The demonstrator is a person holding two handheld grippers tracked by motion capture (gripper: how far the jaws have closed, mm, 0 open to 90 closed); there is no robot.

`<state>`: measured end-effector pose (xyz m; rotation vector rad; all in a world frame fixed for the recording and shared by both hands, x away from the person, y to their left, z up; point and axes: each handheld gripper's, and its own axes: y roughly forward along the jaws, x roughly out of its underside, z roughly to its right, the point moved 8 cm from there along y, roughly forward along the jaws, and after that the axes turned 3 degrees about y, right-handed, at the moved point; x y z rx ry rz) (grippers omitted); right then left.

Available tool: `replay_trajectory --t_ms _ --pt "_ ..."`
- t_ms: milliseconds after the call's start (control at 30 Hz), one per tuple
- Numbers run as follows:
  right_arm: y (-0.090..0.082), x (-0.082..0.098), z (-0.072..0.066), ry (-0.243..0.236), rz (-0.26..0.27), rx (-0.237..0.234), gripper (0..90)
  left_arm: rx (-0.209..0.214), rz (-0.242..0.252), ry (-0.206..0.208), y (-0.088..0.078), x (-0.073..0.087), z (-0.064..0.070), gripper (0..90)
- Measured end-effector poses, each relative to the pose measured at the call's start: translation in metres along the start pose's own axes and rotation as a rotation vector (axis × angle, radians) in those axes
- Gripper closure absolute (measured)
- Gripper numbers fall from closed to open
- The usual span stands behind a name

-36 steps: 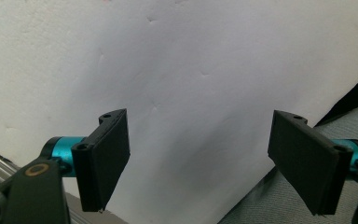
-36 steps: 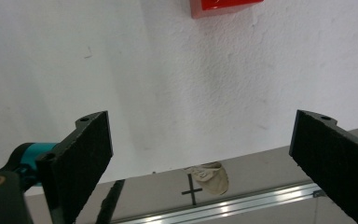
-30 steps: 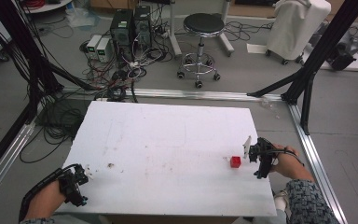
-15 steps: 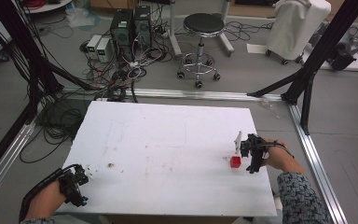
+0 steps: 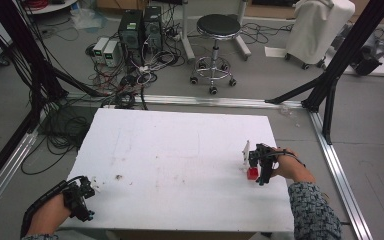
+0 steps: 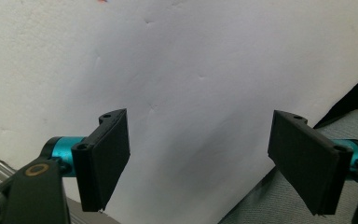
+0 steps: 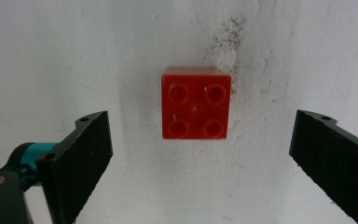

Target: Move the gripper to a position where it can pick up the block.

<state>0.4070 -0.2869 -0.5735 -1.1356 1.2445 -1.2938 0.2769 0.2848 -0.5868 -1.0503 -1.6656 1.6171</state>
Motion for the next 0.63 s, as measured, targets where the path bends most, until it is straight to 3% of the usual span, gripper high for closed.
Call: replay_trajectory --t_ms 367,633 --pt "0.019 -0.003 -0.001 -0.019 -0.008 -0.038 5.1 0.001 -0.003 -0.004 0.002 0.001 0.000 21.1" --pt "0.021 -0.002 -0.002 -0.015 -0.008 -0.045 5.1 -0.001 0.000 -0.005 0.001 0.001 0.000 21.1"
